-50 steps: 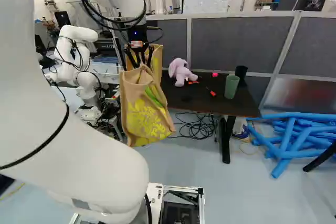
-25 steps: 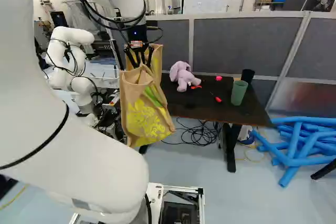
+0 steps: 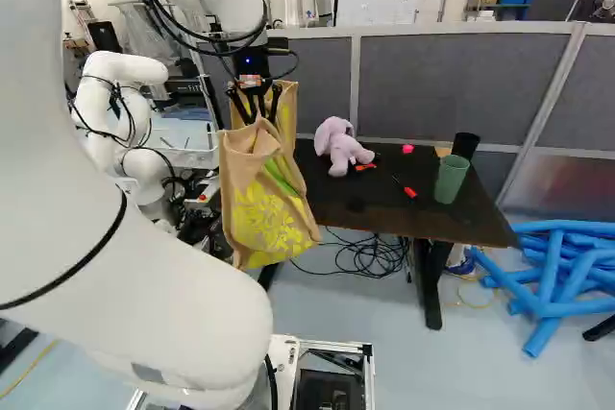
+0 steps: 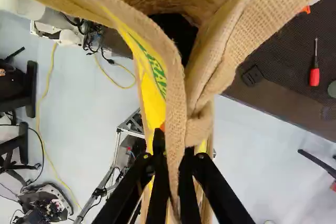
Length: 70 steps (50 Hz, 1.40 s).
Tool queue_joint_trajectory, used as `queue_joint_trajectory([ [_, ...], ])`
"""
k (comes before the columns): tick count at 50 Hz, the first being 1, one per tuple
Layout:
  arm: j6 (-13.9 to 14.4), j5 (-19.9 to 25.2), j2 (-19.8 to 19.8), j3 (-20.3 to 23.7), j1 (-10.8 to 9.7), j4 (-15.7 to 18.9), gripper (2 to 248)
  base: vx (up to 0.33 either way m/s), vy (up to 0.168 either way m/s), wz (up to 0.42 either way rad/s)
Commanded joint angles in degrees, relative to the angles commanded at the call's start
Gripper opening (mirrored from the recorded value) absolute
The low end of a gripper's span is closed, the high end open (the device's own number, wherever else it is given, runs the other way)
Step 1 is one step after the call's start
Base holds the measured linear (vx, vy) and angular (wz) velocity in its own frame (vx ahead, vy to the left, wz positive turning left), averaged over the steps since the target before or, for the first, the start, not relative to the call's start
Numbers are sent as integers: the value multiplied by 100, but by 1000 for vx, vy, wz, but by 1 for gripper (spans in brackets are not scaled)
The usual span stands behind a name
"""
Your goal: Pick up the bag on the ground and place it on the table
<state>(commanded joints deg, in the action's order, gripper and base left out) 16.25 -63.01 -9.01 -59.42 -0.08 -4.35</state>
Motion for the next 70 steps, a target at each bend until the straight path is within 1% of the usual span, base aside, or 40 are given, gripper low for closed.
queue_joint_trajectory([
  [30,0,0,0,0,0,0,21,102,35,-13],
  [51,0,0,0,0,0,0,21,91,2,-6],
  [70,0,0,1,-1,0,0,21,10,1,0],
])
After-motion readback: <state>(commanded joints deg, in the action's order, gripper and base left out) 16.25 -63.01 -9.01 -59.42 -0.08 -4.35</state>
